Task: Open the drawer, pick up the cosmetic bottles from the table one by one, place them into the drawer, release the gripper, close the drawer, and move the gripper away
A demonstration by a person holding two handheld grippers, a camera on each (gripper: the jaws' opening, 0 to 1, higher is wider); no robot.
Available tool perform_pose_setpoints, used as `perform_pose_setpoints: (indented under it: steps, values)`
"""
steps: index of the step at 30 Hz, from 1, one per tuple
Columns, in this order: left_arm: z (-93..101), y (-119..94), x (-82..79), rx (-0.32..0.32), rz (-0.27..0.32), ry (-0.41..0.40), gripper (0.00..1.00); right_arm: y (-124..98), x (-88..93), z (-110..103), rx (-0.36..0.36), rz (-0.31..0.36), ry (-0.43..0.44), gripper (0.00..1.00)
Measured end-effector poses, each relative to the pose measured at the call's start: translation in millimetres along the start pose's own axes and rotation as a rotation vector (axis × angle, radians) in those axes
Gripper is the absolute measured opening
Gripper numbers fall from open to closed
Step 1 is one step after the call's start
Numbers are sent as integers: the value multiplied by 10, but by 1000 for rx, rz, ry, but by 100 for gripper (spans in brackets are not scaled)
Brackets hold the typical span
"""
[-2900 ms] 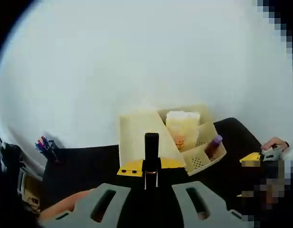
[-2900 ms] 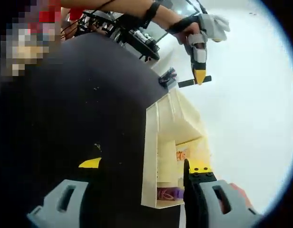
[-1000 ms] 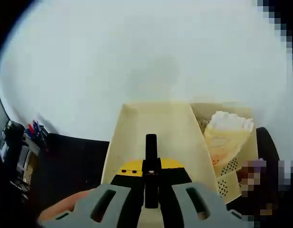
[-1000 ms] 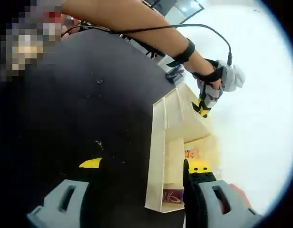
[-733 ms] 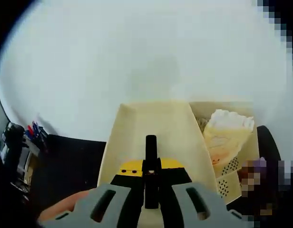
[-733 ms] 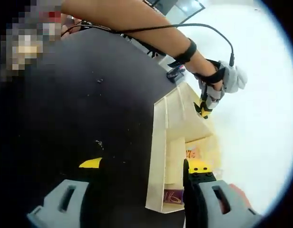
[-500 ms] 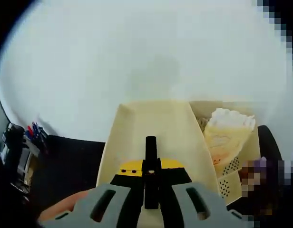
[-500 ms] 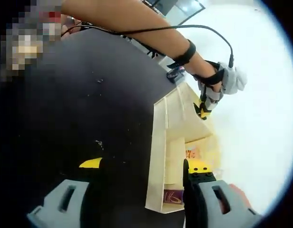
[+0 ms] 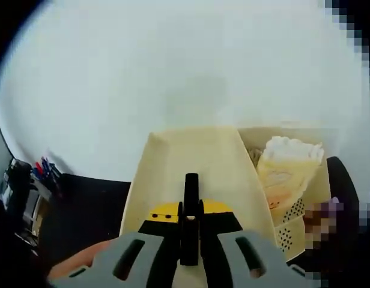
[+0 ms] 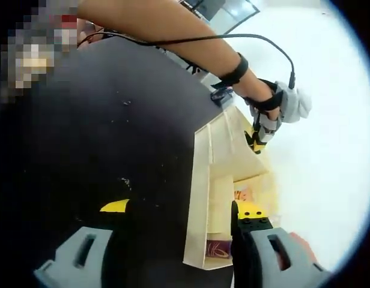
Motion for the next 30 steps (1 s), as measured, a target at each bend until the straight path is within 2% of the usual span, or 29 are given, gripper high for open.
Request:
perform_pose_setpoints:
  steps: [8, 11, 12, 15, 19, 21, 22, 25, 30]
  values:
    - [-33, 11, -36, -3, -4, -3, 8, -1, 12, -13, 0, 4, -2, 62]
    - [-30, -2, -85, 13, 13, 13, 12, -4, 19, -26, -1, 7, -1, 62]
    - [-16, -23, -113, 19, 36, 20, 15, -6, 21, -32, -1, 8, 0, 62]
    - [-31, -95, -165, 25, 47, 7, 16, -28, 20, -57, 0, 15, -1, 62]
    - [-56, -421, -245, 13, 101, 15, 17, -77, 8, -49, 3, 45, 10, 62]
    - [0, -660, -272, 42, 168, 7, 18, -76, -12, -35, 8, 65, 28, 62]
    - [-16, -725, -304, 55, 180, 2, 19, -70, -18, -37, 9, 70, 32, 62]
    - [-9, -1080, -338, 102, 240, 68, 26, -31, -18, -39, 12, 61, 29, 62]
    - [57, -1601, -182, 115, 301, 179, 35, -29, -13, -46, 23, 46, 23, 62]
Point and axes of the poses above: the point that each gripper's makers call its tool centre point, and the gripper's own axes: y roughly forward along the fingers, z roughly to its right, x roughly out of its underside, the point moved 4 cm from there along -y, roughly backward along the fingers, and after that the axes turned 11 degrees about y, right-handed, at the moved point
